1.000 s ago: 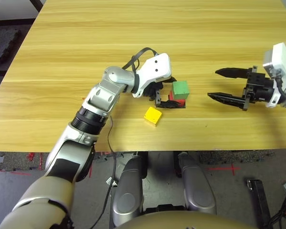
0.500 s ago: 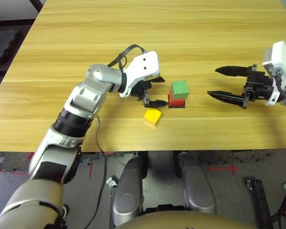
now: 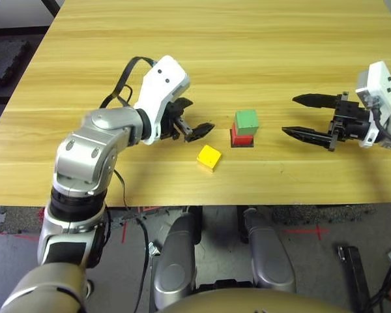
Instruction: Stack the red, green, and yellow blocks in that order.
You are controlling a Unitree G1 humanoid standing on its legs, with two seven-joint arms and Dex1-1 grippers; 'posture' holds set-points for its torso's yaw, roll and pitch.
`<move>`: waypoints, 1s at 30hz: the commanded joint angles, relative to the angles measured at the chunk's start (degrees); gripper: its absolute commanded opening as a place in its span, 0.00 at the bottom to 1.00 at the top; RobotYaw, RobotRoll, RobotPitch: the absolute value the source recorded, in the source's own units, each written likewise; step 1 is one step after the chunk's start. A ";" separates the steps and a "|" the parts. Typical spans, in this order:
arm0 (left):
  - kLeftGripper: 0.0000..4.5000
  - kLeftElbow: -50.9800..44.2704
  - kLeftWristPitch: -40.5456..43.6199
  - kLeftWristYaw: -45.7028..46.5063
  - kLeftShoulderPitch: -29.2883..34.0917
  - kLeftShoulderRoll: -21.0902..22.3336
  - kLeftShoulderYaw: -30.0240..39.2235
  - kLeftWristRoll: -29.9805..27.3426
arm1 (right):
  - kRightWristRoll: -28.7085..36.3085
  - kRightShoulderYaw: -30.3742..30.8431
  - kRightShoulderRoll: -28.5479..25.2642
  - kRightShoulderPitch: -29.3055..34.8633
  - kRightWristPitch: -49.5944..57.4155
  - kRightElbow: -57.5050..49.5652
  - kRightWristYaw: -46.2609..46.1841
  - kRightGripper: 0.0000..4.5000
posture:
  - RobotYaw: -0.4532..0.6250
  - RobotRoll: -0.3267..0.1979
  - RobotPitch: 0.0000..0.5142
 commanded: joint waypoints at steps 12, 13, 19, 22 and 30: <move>0.99 -10.35 16.41 7.47 2.70 -4.48 5.92 -6.79 | -2.01 1.19 1.55 -0.35 -2.10 3.67 1.06 1.00 | 0.66 0.82 0.59; 0.99 -10.31 16.87 7.14 2.71 -4.21 5.95 -7.59 | -2.14 1.28 1.71 -0.35 -2.23 3.91 1.08 1.00 | 0.66 0.82 0.59; 0.99 -8.84 16.36 5.44 0.21 -1.30 4.60 -11.77 | -2.95 2.08 2.40 -1.47 -2.93 5.92 1.51 1.00 | 0.67 0.83 0.61; 0.99 -8.26 13.90 5.31 -1.34 1.37 2.43 -12.49 | -3.01 2.50 2.67 -2.56 -2.93 6.70 1.76 1.00 | 0.68 0.83 0.62; 0.99 -8.91 15.52 6.39 -2.05 2.02 0.10 -14.89 | -3.75 3.36 3.93 -3.86 -3.26 8.02 2.64 1.00 | 0.70 0.85 0.67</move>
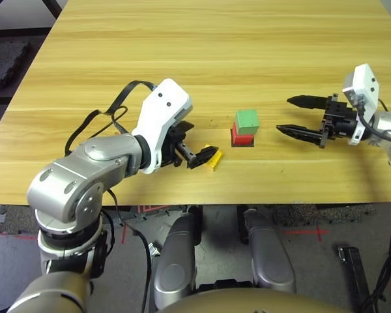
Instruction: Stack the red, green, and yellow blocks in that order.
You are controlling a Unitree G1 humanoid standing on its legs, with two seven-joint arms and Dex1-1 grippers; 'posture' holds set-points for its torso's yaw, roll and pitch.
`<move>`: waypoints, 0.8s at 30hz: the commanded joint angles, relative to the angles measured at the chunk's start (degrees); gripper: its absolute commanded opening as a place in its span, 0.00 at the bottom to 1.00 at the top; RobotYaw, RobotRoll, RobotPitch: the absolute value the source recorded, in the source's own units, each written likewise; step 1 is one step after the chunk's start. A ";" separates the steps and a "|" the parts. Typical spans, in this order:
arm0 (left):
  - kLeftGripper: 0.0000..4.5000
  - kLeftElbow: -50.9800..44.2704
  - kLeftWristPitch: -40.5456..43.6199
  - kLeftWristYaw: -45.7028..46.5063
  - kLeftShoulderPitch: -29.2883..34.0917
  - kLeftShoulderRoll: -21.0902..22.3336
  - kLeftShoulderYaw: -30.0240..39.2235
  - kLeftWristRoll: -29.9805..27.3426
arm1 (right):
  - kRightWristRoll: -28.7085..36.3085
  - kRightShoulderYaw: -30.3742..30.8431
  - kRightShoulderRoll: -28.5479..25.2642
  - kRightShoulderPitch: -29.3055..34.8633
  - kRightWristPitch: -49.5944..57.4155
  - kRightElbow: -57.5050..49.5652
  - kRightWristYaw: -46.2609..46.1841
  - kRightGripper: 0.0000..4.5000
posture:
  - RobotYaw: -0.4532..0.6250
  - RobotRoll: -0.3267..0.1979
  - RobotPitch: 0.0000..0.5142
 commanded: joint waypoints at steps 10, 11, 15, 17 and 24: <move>0.99 -1.88 3.31 5.11 2.91 -0.48 -2.07 -2.77 | -1.53 2.54 2.16 -3.09 -1.97 4.67 2.46 1.00 | 0.74 0.86 0.68; 0.99 -1.69 3.31 5.78 3.31 -0.58 -2.20 -2.97 | -1.64 2.75 2.37 -3.40 -2.17 4.97 2.65 1.00 | 0.75 0.86 0.68; 0.99 -1.16 3.31 7.92 3.86 -1.04 -2.41 -4.24 | -2.08 3.03 2.91 -4.42 -2.83 6.35 3.13 1.00 | 0.75 0.86 0.68; 0.99 -1.05 3.31 8.83 4.07 -1.07 -2.25 -5.29 | -2.35 3.03 3.02 -4.79 -3.33 7.23 3.38 1.00 | 0.76 0.87 0.68; 0.99 -0.13 3.31 10.72 2.27 -0.51 -3.44 -7.47 | -3.25 2.99 3.51 -5.95 -4.56 9.27 3.96 1.00 | 0.75 0.86 0.65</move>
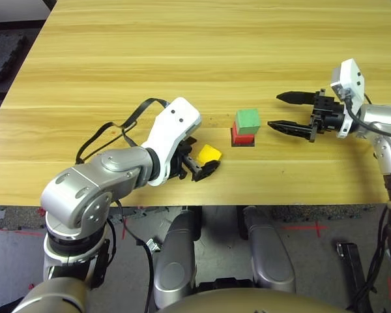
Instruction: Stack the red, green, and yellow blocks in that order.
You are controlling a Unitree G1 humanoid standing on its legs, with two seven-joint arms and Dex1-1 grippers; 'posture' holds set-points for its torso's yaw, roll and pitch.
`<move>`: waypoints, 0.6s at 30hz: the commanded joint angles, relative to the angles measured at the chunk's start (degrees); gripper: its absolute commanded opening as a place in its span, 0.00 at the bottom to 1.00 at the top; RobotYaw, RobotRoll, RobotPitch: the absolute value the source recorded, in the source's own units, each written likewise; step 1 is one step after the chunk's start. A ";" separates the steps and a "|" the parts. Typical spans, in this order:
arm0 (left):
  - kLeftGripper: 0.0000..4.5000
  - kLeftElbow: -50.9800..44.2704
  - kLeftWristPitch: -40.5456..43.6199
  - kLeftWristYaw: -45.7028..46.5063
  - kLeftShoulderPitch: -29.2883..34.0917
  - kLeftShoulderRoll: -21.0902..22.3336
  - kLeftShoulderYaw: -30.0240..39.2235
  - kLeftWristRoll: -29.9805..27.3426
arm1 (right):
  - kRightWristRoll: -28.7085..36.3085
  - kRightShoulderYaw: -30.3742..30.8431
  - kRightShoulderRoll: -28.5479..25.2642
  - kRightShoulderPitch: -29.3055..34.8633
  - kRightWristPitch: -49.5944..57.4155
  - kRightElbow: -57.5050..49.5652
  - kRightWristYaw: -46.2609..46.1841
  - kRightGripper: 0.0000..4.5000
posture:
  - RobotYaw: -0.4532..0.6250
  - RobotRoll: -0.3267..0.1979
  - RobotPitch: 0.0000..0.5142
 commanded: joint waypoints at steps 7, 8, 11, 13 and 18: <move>0.99 1.46 0.75 1.77 -0.79 0.57 -2.71 -2.04 | -0.81 0.38 0.08 -1.37 -1.34 1.13 1.12 1.00 | 0.75 0.85 0.65; 0.99 1.62 0.75 1.96 -0.80 0.38 -2.78 -2.20 | -0.94 0.41 0.11 -1.50 -1.56 1.35 1.16 1.00 | 0.75 0.85 0.65; 0.99 2.07 0.75 2.36 -0.69 0.32 -2.76 -2.73 | -1.03 0.47 0.10 -1.93 -1.76 1.76 1.41 1.00 | 0.76 0.85 0.65; 0.99 2.54 0.75 2.62 -0.26 -0.06 -2.48 -3.06 | -1.10 0.56 0.16 -2.38 -1.86 1.92 1.51 1.00 | 0.76 0.84 0.65; 0.78 3.45 0.75 2.81 0.08 -1.42 -1.70 -3.32 | -1.13 0.60 -0.04 -3.07 -1.69 1.25 2.00 1.00 | 0.75 0.83 0.64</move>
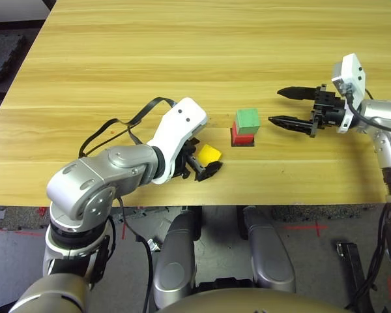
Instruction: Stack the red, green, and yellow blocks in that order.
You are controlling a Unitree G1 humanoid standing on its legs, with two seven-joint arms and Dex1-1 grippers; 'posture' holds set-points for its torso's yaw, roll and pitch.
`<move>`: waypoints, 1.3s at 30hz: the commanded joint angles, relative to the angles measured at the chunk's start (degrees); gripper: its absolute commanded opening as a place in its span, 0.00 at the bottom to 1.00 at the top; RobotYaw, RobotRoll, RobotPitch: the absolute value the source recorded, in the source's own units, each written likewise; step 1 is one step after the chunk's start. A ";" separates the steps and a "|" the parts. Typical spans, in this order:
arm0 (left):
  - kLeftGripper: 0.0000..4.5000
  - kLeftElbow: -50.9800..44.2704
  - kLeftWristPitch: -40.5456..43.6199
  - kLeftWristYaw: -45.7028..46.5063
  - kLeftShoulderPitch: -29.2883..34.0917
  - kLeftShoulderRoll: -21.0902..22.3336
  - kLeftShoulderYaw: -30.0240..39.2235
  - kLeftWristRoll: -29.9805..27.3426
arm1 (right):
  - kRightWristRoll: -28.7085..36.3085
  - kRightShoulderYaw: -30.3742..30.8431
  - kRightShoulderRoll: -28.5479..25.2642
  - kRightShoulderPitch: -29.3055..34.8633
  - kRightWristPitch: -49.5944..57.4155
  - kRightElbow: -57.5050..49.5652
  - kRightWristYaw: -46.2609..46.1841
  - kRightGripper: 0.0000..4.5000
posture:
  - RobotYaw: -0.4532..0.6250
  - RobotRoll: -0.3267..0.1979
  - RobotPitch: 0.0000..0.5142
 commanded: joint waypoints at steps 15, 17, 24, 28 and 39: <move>0.45 3.89 -4.49 -4.99 0.10 6.36 -2.85 0.70 | 5.13 -1.40 -9.10 5.69 7.76 -14.62 6.69 1.00 | 0.73 0.80 0.62; 0.45 4.42 -7.02 -6.84 0.70 9.45 -4.01 0.88 | 5.59 -1.56 -10.44 6.32 8.46 -15.51 7.71 1.00 | 0.73 0.80 0.61; 0.45 12.41 -16.61 -11.07 -5.73 13.75 -6.12 3.94 | 6.23 -1.58 -11.89 7.36 8.84 -16.49 8.49 1.00 | 0.72 0.79 0.57; 0.45 20.72 -21.02 -14.68 -13.63 14.63 -7.28 6.40 | 6.02 -1.28 -11.30 7.49 8.59 -16.70 7.94 1.00 | 0.72 0.81 0.53; 0.45 34.70 -26.86 -25.24 -29.44 15.72 -10.07 10.22 | 5.18 -0.90 -10.27 7.10 7.37 -15.41 7.12 1.00 | 0.73 0.82 0.50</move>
